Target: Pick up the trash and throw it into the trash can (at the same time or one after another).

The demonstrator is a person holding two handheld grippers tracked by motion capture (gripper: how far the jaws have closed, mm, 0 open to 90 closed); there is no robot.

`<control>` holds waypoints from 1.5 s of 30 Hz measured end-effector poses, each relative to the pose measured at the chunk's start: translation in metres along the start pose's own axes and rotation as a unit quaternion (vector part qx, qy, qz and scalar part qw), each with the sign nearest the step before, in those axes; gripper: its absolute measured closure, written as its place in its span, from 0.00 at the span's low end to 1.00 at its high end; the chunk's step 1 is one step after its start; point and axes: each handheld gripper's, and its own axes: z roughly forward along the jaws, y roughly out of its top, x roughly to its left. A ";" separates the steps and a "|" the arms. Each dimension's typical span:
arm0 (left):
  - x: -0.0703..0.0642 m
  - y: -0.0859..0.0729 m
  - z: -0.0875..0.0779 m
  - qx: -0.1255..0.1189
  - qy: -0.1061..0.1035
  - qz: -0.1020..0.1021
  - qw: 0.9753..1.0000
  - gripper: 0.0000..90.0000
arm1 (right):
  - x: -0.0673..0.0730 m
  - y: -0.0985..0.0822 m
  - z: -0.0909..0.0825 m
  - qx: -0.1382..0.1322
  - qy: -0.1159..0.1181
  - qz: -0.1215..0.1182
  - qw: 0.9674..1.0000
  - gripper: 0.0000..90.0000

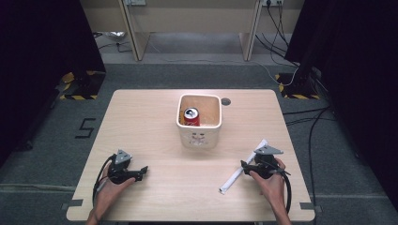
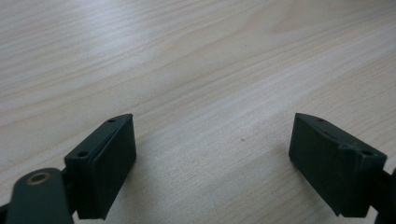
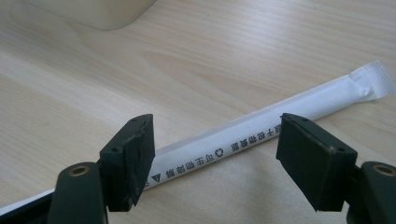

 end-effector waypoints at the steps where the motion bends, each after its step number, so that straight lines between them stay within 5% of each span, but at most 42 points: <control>1: 0.000 0.000 0.000 0.000 0.000 0.000 1.000 0.16 | 0.001 0.000 0.001 0.000 -0.002 0.000 1.000 0.31; 13: 0.000 0.000 0.000 0.000 0.000 0.000 1.000 0.16 | -0.008 -0.007 0.011 0.021 -0.017 0.015 1.000 0.34; 28: 0.000 0.000 0.001 -0.002 0.000 0.000 1.000 0.16 | -0.028 0.003 0.019 0.009 0.002 0.000 1.000 0.65; 37: 0.000 0.000 0.001 -0.002 0.000 0.000 1.000 0.16 | -0.015 -0.001 0.009 0.021 -0.010 0.005 1.000 0.54; 45: 0.000 0.000 0.001 -0.002 0.000 0.000 1.000 0.16 | -0.007 -0.015 0.000 0.014 -0.004 0.016 1.000 0.59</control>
